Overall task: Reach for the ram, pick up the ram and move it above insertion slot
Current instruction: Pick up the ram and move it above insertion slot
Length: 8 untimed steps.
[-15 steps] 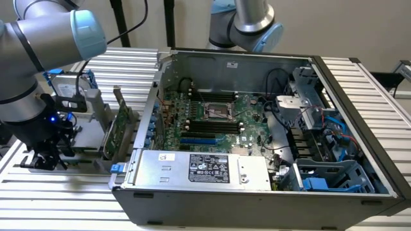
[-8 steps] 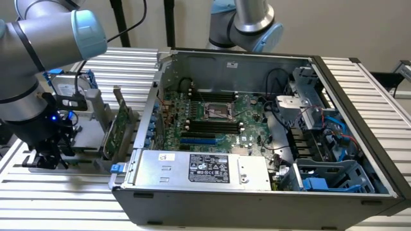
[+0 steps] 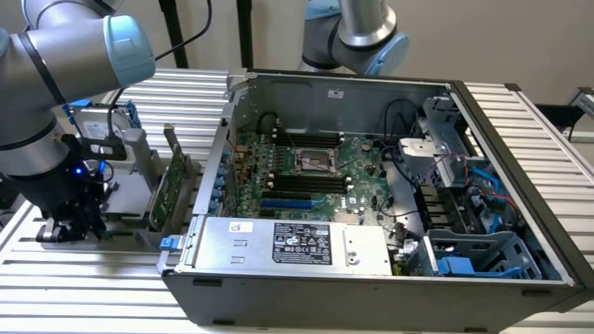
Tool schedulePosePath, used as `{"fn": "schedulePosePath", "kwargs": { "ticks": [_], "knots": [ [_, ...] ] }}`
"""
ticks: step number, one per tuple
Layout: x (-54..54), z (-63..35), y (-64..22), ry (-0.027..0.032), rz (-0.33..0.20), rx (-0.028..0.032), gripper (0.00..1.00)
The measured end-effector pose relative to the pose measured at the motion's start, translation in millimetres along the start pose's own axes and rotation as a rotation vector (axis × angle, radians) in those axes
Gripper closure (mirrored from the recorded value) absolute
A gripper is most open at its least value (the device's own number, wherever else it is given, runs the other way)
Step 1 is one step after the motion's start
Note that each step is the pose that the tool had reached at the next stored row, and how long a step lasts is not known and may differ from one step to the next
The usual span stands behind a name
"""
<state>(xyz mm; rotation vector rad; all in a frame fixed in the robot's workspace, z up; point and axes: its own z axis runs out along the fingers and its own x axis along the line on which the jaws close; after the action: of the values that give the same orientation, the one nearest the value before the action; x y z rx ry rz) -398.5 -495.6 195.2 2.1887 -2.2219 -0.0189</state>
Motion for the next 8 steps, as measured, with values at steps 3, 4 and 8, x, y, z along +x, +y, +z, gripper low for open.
{"fn": "schedulePosePath", "kwargs": {
  "ticks": [3, 4, 8],
  "knots": [
    [0.0, 0.0, -0.1, 0.0, 0.0, -0.0009, 0.82],
    [0.0, 0.0, -0.1, 0.0, 0.0, -0.001, 0.82],
    [0.0, 0.0, -0.1, 0.0, 0.0, -0.001, 0.86]
  ]
}}
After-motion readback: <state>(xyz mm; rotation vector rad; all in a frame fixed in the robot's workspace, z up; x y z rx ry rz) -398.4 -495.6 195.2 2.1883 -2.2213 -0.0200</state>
